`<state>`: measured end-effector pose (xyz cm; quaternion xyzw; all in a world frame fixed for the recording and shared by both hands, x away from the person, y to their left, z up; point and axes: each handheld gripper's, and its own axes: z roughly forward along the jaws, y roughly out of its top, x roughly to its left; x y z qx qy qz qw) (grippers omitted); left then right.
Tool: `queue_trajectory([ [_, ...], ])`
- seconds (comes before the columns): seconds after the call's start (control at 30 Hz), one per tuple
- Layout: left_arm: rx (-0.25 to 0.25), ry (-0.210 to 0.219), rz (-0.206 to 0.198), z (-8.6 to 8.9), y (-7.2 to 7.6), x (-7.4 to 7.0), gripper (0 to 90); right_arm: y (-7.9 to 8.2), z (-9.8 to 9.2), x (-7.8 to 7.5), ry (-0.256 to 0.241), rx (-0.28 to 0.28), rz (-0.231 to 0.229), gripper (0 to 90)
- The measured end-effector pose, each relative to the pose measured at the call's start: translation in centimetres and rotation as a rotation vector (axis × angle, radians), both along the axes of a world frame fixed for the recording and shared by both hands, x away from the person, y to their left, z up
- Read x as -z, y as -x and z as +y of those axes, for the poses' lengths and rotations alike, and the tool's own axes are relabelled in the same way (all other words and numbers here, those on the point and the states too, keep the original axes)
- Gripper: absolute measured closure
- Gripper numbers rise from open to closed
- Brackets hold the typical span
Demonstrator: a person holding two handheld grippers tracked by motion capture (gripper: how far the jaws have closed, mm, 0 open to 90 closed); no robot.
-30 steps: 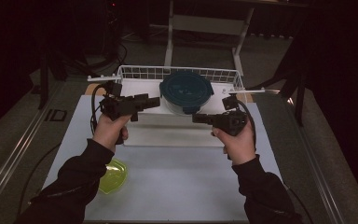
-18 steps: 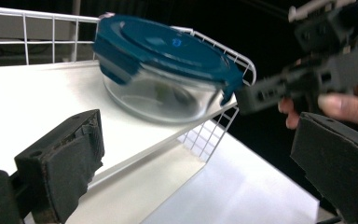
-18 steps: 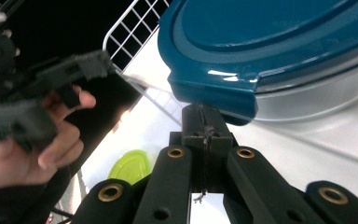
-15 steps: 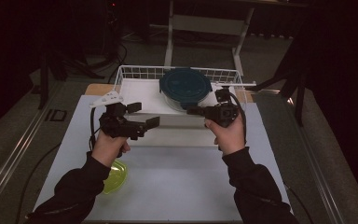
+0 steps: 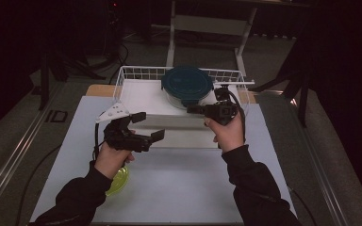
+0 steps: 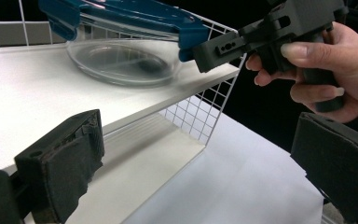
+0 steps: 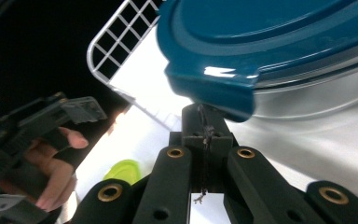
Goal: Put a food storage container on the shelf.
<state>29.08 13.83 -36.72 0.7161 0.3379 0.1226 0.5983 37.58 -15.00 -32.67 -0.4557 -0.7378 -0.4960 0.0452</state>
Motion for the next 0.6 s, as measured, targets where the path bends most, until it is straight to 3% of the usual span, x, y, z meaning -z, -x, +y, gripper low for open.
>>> queue_trajectory([
  [0.27, 0.015, -0.027, -0.035, 0.3, 1.4, 0.3, 2.1, 2.6, 0.4, -0.1, 0.037, -0.059, -0.096, 73.4],
  [0.53, 0.046, -0.028, -0.055, 0.5, 2.7, 0.6, 1.6, 4.8, -0.7, 0.9, -0.018, -0.084, -0.184, 34.1],
  [0.6, 0.054, -0.032, -0.058, 0.5, 3.1, 0.8, 1.3, 5.3, -1.1, 1.5, -0.043, -0.108, -0.212, 19.1],
])
